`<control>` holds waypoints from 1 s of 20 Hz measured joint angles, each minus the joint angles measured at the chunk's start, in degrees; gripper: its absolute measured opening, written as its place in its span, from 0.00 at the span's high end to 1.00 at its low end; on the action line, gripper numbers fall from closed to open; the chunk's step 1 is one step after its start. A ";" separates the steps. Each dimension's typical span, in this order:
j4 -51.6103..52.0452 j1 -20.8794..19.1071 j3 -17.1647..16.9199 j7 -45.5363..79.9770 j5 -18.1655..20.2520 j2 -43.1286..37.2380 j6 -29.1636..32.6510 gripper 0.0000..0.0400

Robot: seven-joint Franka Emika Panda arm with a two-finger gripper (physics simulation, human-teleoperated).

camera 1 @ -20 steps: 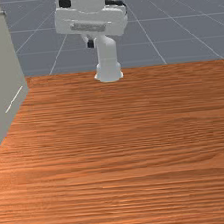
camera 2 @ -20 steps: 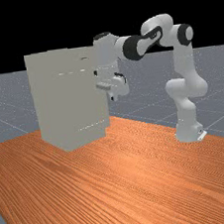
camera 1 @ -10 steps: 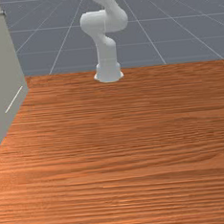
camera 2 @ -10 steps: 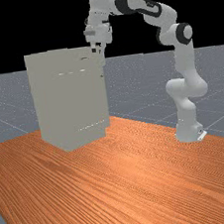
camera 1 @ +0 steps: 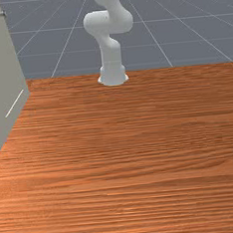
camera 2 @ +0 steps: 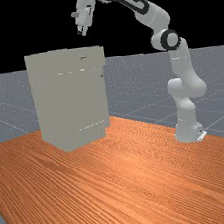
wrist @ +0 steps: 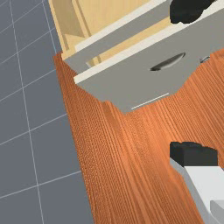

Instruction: Open the drawer

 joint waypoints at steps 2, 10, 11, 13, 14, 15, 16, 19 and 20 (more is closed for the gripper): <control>1.05 -1.10 -0.51 -0.91 0.30 1.79 -0.20 0.00; 1.57 -4.32 -1.82 -3.44 0.75 6.58 -0.22 0.00; 1.49 -4.46 -1.82 -3.52 0.84 7.03 -0.23 0.00; 1.03 -4.48 -1.86 -3.68 0.88 7.51 -0.12 0.00; 1.12 -4.57 -1.95 -3.73 0.97 7.63 -0.04 0.00; 1.29 -4.67 -2.14 -3.73 1.03 7.82 0.14 0.00; 1.49 -4.76 -2.33 -3.66 1.10 8.03 0.30 0.00; 1.73 -4.60 -2.77 -3.30 1.29 8.26 0.31 0.00; 1.76 -4.54 -2.89 -3.21 1.36 8.29 0.29 0.00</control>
